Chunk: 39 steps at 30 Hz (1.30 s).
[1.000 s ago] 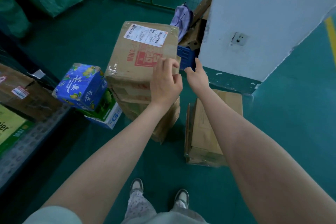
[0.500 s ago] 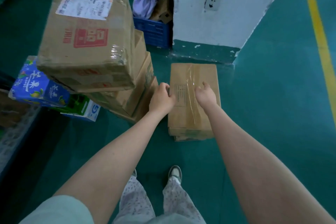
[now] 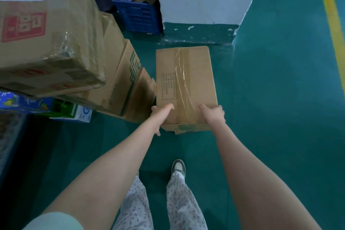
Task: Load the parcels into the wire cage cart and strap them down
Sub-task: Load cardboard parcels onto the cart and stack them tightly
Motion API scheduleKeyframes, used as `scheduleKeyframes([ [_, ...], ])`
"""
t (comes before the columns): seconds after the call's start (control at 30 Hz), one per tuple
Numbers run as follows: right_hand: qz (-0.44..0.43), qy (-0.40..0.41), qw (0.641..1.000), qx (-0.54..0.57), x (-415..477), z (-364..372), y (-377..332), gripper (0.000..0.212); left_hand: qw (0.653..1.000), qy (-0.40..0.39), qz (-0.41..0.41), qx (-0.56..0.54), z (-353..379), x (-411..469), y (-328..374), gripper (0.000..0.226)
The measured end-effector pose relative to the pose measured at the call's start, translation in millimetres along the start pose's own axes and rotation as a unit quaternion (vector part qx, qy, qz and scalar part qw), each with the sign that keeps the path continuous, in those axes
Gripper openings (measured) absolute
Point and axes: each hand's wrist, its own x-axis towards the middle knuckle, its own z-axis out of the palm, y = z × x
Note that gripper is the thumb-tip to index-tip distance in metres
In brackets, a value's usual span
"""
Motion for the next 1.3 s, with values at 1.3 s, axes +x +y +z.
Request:
scheduleKeyframes([
  [1.3, -0.502, 0.044, 0.838, 0.208, -297, -36, -290, 0.063, 0.775, 0.278, 0.501, -0.265, -226, -279, 164, 0.034],
])
